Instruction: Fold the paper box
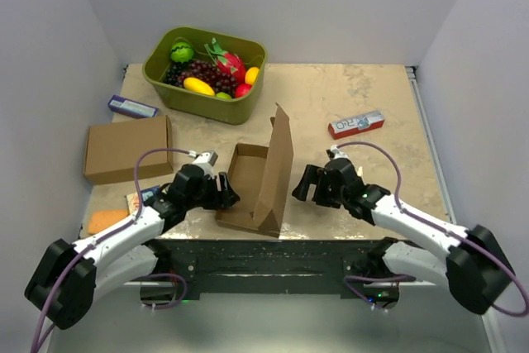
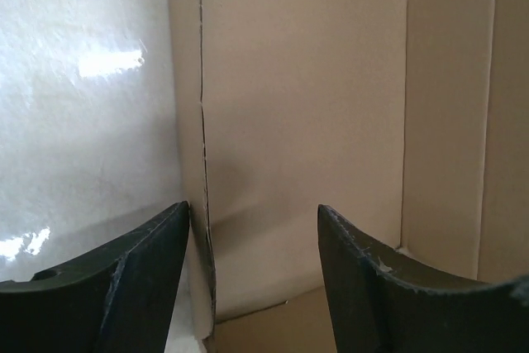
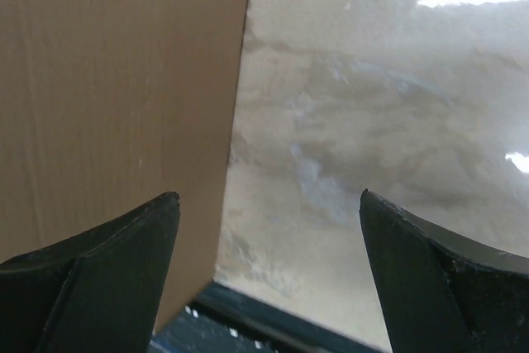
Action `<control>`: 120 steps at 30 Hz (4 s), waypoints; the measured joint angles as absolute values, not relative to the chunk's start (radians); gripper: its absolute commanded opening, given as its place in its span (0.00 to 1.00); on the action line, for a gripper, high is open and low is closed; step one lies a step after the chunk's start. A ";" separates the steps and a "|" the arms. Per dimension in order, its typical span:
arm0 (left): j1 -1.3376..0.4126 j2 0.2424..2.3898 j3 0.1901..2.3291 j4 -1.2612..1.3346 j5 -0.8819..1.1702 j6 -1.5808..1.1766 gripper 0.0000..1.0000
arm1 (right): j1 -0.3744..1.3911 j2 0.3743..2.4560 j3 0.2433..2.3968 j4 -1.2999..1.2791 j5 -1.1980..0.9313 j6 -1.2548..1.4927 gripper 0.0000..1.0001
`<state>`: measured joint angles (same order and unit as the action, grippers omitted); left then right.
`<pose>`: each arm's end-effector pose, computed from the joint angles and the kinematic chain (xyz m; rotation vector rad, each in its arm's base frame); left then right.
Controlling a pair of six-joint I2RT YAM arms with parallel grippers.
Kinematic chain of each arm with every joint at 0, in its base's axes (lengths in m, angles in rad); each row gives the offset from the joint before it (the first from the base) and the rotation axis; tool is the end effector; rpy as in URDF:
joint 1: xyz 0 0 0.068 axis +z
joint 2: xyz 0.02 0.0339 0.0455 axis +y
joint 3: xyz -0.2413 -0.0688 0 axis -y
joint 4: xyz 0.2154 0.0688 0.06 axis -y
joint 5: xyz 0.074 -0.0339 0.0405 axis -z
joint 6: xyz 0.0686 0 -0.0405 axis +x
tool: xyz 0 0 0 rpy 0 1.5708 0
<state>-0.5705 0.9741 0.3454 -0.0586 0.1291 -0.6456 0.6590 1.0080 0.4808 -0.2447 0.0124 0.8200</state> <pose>0.1667 -0.1174 0.1448 -0.0166 2.3758 -0.7676 0.1664 0.1278 0.1616 0.2039 2.4478 0.6875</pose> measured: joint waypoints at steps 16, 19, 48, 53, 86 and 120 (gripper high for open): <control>-0.722 0.933 0.282 0.017 0.168 -0.723 0.70 | 0.585 1.707 0.920 0.140 -0.071 0.725 0.96; -0.733 0.997 0.280 0.128 0.213 -0.722 0.70 | 0.569 1.833 1.090 0.151 -0.126 0.670 0.96; -0.293 0.787 0.591 -0.406 -0.085 -0.497 1.00 | 0.170 1.414 1.325 -0.166 -0.133 0.353 0.99; -0.253 0.885 0.596 -0.465 -0.146 -0.496 0.97 | 0.174 1.324 1.282 -0.161 -0.197 0.354 0.99; -0.250 1.230 0.675 -0.750 -0.600 -0.779 0.71 | 0.175 1.149 1.211 -0.150 -0.275 0.327 0.99; -0.231 0.786 0.651 -0.575 -0.491 -0.654 0.00 | 0.173 1.150 1.211 -0.158 -0.244 0.323 0.99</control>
